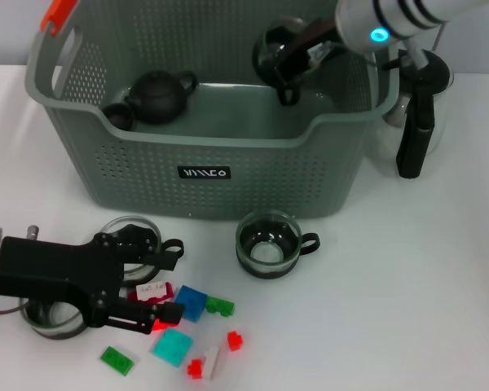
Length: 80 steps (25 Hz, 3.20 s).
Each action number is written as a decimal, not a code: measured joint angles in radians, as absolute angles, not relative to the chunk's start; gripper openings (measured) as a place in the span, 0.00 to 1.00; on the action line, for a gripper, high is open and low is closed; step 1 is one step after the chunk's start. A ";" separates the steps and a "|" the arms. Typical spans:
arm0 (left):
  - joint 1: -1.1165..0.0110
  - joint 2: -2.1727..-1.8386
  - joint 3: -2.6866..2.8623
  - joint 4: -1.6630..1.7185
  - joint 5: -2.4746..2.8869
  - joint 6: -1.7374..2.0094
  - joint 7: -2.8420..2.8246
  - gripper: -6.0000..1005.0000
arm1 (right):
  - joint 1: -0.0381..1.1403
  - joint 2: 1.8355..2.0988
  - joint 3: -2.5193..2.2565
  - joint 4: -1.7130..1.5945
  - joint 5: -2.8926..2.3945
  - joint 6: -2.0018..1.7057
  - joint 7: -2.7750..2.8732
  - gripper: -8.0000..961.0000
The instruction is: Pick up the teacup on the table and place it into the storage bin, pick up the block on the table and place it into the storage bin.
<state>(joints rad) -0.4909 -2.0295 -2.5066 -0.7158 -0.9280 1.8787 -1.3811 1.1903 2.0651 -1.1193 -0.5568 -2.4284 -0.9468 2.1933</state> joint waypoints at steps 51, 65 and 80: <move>-0.488 -2.025 -2.506 -0.681 -0.928 1.854 -1.360 0.83 | 1.241 2.104 -1.230 -0.469 -2.391 -0.889 2.219 0.20; -0.475 -2.011 -2.515 -0.679 -0.928 1.866 -1.368 0.83 | 1.079 2.094 -1.159 -0.915 -2.299 -1.051 2.231 0.60; -0.463 -2.010 -2.516 -0.679 -0.928 1.876 -1.370 0.83 | 0.957 2.097 -1.166 -1.211 -2.207 -1.758 2.301 0.64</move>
<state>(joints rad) -0.4633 -2.0095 -2.5158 -0.6795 -0.9281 1.8762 -1.3700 0.9567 2.0975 -1.1661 -1.2114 -2.2072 -1.7579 2.3007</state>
